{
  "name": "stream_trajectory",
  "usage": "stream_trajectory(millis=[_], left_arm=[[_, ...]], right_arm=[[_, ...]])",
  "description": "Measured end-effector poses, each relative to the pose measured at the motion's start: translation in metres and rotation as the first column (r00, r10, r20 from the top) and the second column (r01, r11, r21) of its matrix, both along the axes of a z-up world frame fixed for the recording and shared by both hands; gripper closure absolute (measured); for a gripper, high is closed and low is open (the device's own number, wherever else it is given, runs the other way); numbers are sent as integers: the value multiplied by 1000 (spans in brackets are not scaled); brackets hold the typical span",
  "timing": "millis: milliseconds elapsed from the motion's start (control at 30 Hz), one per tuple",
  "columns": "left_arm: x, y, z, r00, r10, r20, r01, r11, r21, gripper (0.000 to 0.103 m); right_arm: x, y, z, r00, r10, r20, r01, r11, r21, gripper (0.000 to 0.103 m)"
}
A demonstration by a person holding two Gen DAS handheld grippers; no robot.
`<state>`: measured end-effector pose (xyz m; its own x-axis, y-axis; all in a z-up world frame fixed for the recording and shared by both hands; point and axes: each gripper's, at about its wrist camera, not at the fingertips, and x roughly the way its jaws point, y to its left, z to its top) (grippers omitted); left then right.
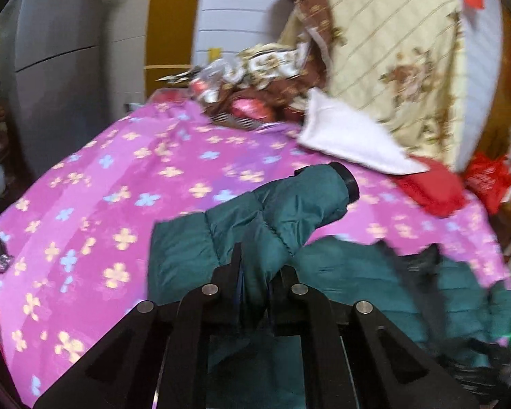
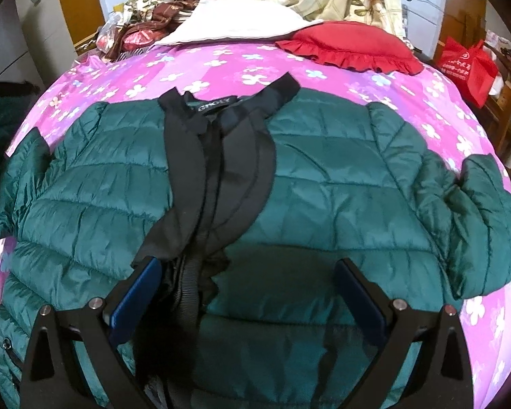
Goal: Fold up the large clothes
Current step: 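Close the left tool on the sleeve cuff, then carry the sleeve across the jacket front toward the right tool, release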
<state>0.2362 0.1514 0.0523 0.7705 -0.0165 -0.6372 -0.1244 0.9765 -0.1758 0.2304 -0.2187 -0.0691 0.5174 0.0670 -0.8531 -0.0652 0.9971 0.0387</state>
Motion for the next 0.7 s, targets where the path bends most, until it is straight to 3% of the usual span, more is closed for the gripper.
stream_trajectory(millis=[300, 700], left_arm=[[-33, -86, 25, 982, -181, 45, 183, 982, -53, 103], [-41, -211, -19, 943, -328, -52, 326, 945, -33, 103]], right_arm=[[-15, -20, 15, 999, -45, 23, 45, 999, -21, 0], [-48, -91, 27, 989, -145, 28, 146, 989, -28, 0]])
